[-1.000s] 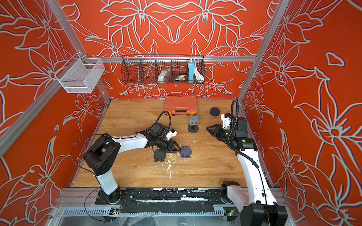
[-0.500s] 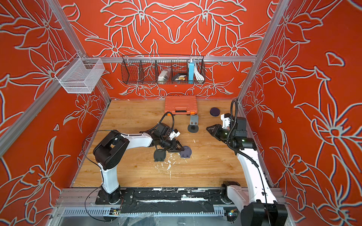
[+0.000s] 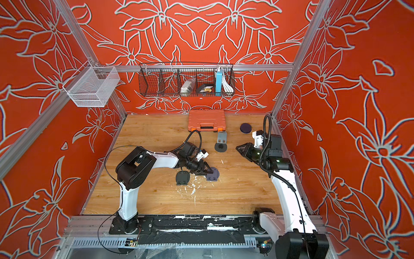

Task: Open the phone stand
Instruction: Pick up the phone stand at the center of the board.

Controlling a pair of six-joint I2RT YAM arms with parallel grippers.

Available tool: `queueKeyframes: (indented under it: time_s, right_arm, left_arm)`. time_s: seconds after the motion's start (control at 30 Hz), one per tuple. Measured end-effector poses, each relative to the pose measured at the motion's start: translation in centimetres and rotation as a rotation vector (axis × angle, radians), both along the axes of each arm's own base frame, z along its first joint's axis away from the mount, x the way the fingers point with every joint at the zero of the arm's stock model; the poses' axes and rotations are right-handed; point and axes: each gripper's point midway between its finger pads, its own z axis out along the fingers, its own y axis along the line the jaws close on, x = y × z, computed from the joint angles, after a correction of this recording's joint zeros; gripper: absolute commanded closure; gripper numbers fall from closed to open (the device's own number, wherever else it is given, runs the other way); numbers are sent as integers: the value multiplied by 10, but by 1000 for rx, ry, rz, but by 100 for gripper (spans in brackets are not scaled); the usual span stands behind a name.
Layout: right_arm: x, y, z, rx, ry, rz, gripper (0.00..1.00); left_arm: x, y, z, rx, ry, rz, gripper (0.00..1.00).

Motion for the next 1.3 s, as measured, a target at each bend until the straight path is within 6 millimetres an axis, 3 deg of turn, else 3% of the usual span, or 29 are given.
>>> queueKeyframes:
  time_s: [0.17, 0.37, 0.47, 0.6, 0.83, 0.97, 1.1, 1.2, 1.3]
  right_arm:
    - [0, 0, 0, -1, 1, -1, 68]
    - [1, 0, -2, -2, 5, 1, 68]
    - [1, 1, -2, -2, 7, 1, 68]
    - [1, 1, -2, -3, 7, 4, 68]
    - [-7, 9, -11, 28, 24, 54, 67]
    - [-21, 27, -15, 81, 26, 137, 65]
    - [-34, 57, -1, 221, -29, 239, 62]
    - [-44, 77, 5, 281, -44, 301, 57]
    - [-54, 95, 18, 299, -79, 376, 56]
  left_arm:
    - [5, -5, -3, -7, 2, -6, 61]
    - [5, -7, -10, -10, 20, -20, 100]
    - [7, -15, 4, -64, 5, -51, 100]
    - [6, -17, 6, -71, 0, -59, 100]
    - [-1, -3, 22, -97, 63, -8, 100]
    - [15, 19, 65, -179, 81, 97, 100]
    - [38, 40, 136, -305, 0, 178, 100]
    - [36, 48, 189, -386, -71, 190, 100]
    - [24, 53, 227, -437, -123, 180, 100]
